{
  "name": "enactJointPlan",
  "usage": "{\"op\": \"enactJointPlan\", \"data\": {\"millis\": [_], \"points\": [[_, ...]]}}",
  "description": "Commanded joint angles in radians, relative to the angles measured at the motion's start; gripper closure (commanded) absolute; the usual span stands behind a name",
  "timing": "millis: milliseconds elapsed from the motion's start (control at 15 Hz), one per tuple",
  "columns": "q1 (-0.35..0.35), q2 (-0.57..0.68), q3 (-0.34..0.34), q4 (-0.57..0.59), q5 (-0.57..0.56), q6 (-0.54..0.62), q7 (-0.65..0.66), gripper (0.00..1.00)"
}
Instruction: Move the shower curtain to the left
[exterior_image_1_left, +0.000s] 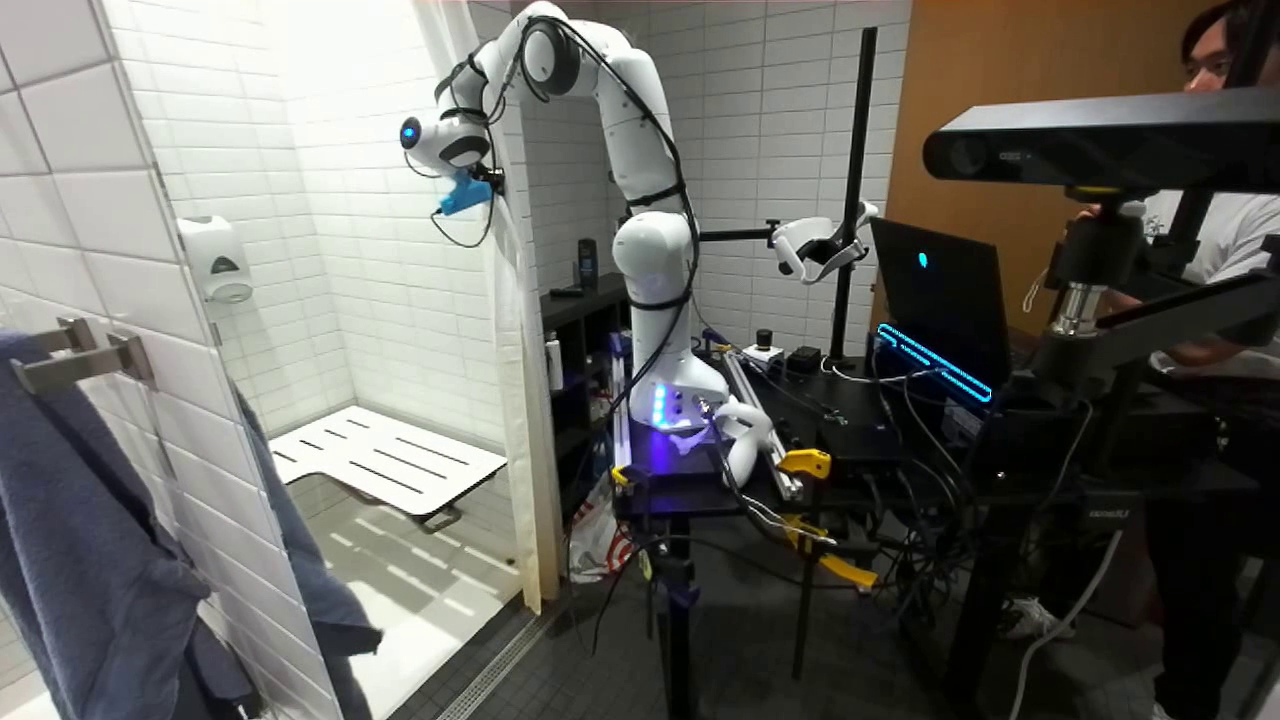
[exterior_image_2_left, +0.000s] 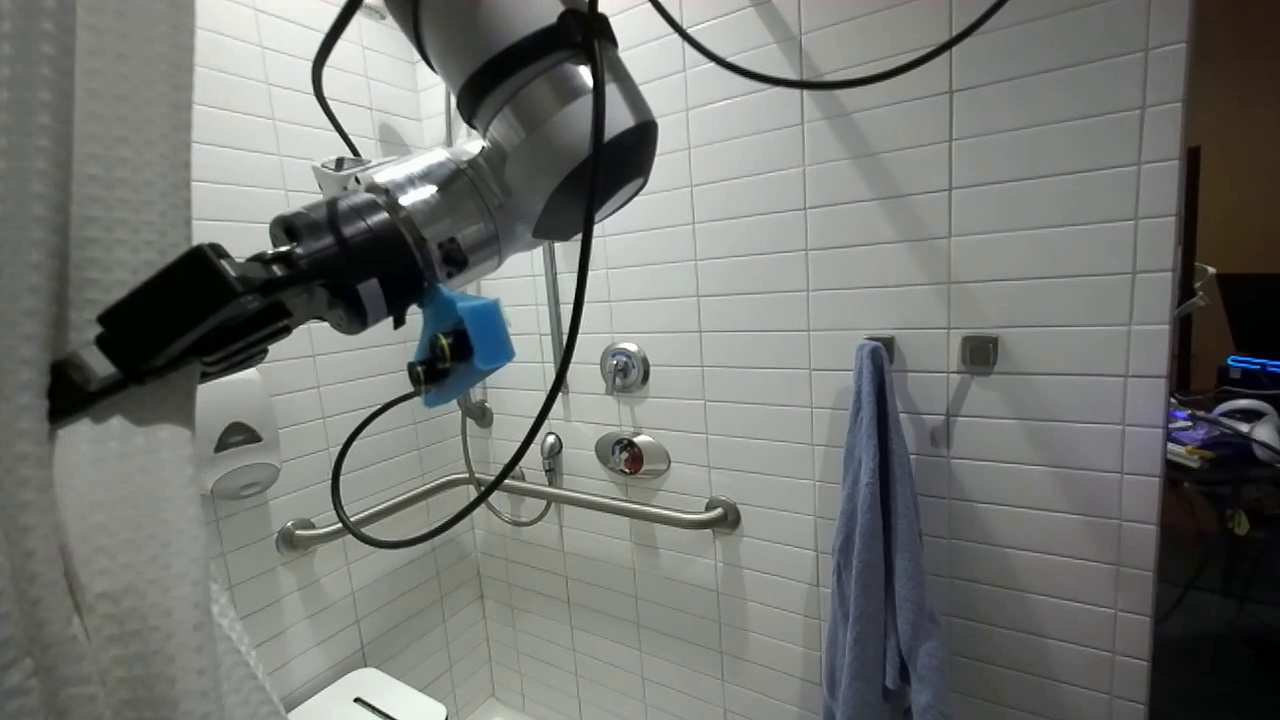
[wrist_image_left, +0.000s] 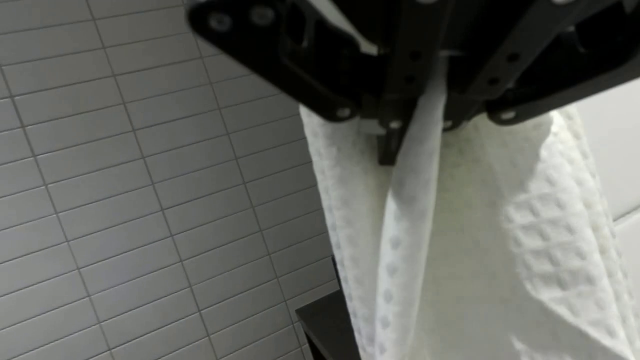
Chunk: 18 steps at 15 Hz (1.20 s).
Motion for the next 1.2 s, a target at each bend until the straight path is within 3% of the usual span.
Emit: {"op": "enactJointPlan", "data": {"millis": [0, 67, 200, 467, 600, 1000, 1133], "points": [[0.017, 0.049, 0.007, 0.052, -0.012, -0.007, 0.014, 0.99], [0.015, 0.054, 0.003, 0.059, -0.022, -0.011, 0.021, 0.72], [0.012, 0.059, -0.004, 0.066, -0.041, -0.015, 0.026, 0.67], [0.003, 0.057, -0.023, 0.070, -0.120, -0.029, 0.047, 0.46], [-0.006, 0.043, -0.034, 0.069, -0.169, -0.035, 0.058, 0.42], [-0.037, 0.045, -0.078, 0.097, -0.416, 0.033, 0.129, 0.05], [-0.055, 0.050, -0.093, 0.119, -0.520, 0.044, 0.175, 0.00]]}}
